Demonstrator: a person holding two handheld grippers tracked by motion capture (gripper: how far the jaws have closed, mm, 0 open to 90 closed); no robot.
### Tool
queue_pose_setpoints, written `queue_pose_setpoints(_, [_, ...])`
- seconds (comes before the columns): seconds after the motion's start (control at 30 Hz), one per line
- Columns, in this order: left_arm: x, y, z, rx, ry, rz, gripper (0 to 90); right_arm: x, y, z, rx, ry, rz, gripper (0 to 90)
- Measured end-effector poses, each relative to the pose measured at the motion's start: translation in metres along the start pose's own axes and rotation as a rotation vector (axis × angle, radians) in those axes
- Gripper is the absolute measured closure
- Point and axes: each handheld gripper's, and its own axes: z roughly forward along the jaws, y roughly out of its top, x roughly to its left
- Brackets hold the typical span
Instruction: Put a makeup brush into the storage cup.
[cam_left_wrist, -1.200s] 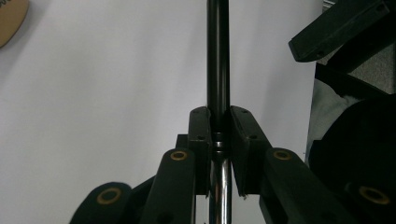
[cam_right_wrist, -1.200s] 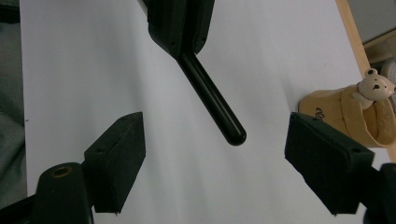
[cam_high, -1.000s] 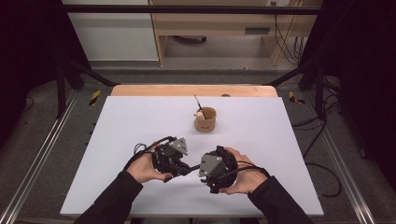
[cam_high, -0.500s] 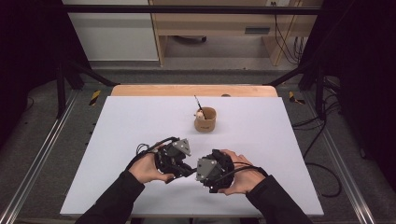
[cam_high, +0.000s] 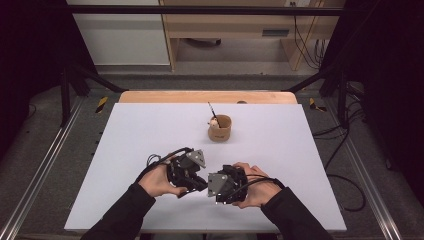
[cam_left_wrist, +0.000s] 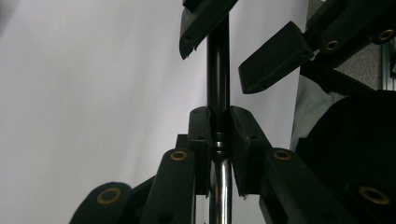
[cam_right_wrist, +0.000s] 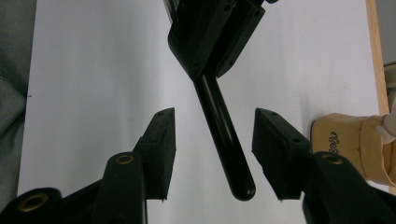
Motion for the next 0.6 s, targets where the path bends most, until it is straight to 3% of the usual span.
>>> queue_pose_setpoints(0.37, [-0.0004, 0.0012, 0.0006, 0.007, -0.013, -0.014, 79.0, 0.0012, 0.0007, 0.0038, 0.001, -0.004, -0.065, 62.5])
queue_pose_setpoints(0.6, [-0.0008, 0.0021, 0.0016, 0.011, -0.019, -0.014, 79.0, 0.0018, 0.0013, 0.0046, 0.003, -0.003, -0.074, 66.8])
